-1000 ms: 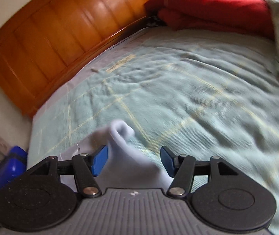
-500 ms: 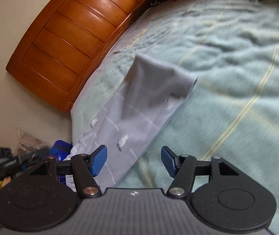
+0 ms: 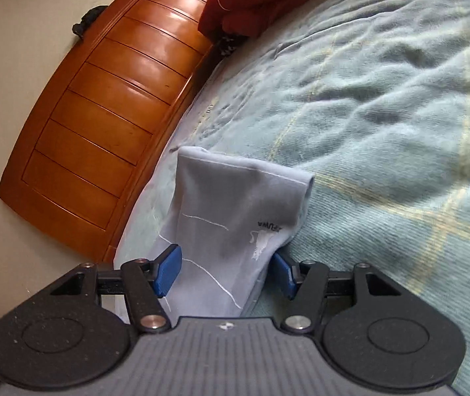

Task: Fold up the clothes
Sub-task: 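Press the folded trousers flat with both open grippers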

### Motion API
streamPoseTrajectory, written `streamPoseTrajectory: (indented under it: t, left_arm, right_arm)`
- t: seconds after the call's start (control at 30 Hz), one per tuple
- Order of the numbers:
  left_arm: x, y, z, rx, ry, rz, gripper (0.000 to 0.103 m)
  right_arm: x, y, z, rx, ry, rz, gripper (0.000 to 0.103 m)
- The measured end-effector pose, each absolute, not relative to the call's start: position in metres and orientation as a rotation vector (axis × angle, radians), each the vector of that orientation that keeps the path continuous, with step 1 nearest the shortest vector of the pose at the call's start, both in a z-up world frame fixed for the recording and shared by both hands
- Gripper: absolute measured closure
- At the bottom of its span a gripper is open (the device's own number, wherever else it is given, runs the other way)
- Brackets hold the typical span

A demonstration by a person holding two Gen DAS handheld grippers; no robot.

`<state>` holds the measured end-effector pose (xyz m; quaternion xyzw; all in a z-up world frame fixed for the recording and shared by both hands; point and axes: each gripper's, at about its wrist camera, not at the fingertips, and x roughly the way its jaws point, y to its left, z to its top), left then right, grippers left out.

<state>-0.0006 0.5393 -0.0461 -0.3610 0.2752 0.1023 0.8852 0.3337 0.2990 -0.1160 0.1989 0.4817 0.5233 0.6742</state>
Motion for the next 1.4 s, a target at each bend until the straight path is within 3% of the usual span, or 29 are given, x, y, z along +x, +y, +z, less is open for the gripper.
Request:
streamPoseTrajectory:
  t: [0.13, 0.3, 0.33, 0.4, 0.43, 0.47, 0.77, 0.93, 1.07, 1.13, 1.27, 1.4]
  left_arm:
    - [-0.008, 0.536, -0.043, -0.748, 0.55, 0.199, 0.052]
    - [-0.003, 0.53, -0.045, -0.743, 0.57, 0.166, 0.052]
    - [-0.002, 0.528, -0.046, -0.74, 0.576, 0.166, 0.052]
    - [-0.001, 0.527, -0.048, -0.737, 0.588, 0.17, 0.052]
    - [-0.001, 0.526, -0.05, -0.739, 0.595, 0.175, 0.051]
    - [-0.001, 0.526, -0.051, -0.741, 0.602, 0.18, 0.051]
    - [0.012, 0.523, -0.051, -0.739, 0.637, 0.213, 0.046]
    - [0.021, 0.52, -0.049, -0.73, 0.653, 0.221, 0.046]
    - [0.02, 0.524, -0.033, -0.691, 0.639, 0.242, 0.043]
    - [0.025, 0.532, -0.029, -0.686, 0.636, 0.263, 0.041]
    - [0.041, 0.551, -0.027, -0.695, 0.64, 0.301, 0.042]
    - [0.062, 0.571, -0.026, -0.691, 0.638, 0.324, 0.041]
  right_arm:
    - [0.338, 0.285, -0.094, 0.218, 0.879, 1.148, 0.032]
    - [0.356, 0.305, -0.11, 0.121, 0.813, 1.255, 0.032]
    - [0.358, 0.312, -0.115, 0.111, 0.812, 1.269, 0.037]
    - [0.362, 0.317, -0.116, 0.145, 0.831, 1.292, 0.062]
    - [0.365, 0.318, -0.117, 0.171, 0.857, 1.306, 0.086]
    - [0.366, 0.317, -0.114, 0.177, 0.879, 1.309, 0.09]
    - [0.366, 0.289, -0.068, 0.217, 1.086, 1.3, 0.091]
    - [0.372, 0.294, -0.101, 0.101, 1.221, 1.152, 0.089]
    - [0.362, 0.275, -0.072, 0.092, 1.071, 1.099, 0.071]
    - [0.35, 0.268, -0.05, 0.077, 0.931, 1.1, 0.071]
    - [0.307, 0.294, -0.026, 0.049, 0.824, 1.328, 0.071]
    - [0.255, 0.339, -0.044, -0.136, 0.799, 1.463, 0.071]
